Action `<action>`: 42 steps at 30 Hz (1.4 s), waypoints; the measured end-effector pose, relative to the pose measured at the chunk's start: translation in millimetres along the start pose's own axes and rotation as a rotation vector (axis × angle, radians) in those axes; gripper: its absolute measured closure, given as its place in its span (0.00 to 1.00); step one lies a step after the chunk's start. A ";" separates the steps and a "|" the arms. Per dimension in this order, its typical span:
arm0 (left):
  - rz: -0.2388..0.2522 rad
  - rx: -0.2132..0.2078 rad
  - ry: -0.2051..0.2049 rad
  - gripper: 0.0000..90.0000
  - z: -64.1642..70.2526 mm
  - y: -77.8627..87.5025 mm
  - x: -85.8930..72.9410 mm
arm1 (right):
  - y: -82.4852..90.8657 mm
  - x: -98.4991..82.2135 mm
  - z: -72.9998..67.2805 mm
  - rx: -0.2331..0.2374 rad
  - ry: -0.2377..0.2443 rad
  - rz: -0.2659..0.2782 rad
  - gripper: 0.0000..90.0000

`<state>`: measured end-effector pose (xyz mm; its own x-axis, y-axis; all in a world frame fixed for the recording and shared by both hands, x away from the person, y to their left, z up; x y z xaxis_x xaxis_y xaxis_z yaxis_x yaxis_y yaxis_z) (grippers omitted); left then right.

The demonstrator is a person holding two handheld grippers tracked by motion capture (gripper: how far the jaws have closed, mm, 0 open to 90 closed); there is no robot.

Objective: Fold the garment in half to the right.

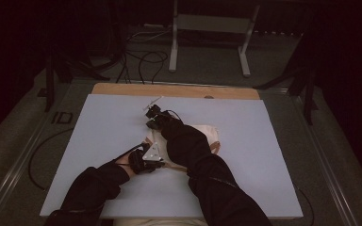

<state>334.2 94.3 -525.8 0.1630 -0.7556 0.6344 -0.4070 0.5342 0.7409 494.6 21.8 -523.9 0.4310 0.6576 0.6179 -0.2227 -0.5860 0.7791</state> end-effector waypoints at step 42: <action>0.039 -0.018 -0.030 0.94 1.6 13.7 24.2 | 62.8 4.6 -8.9 0.058 0.052 0.142 0.97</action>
<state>331.1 82.7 -500.7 0.1202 -0.7448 0.6563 -0.3960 0.5703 0.7197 474.8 -7.8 -471.2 0.3529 0.5892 0.7268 -0.2263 -0.7000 0.6773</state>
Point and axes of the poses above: each handheld gripper's, and its own axes: y roughly backward along the jaws, x roughly out of its top, z roughly to its right, the point moved 2 cm from there along -y, roughly forward along the jaws, and after that the axes turned 7 degrees about x, right-handed, at the moved point
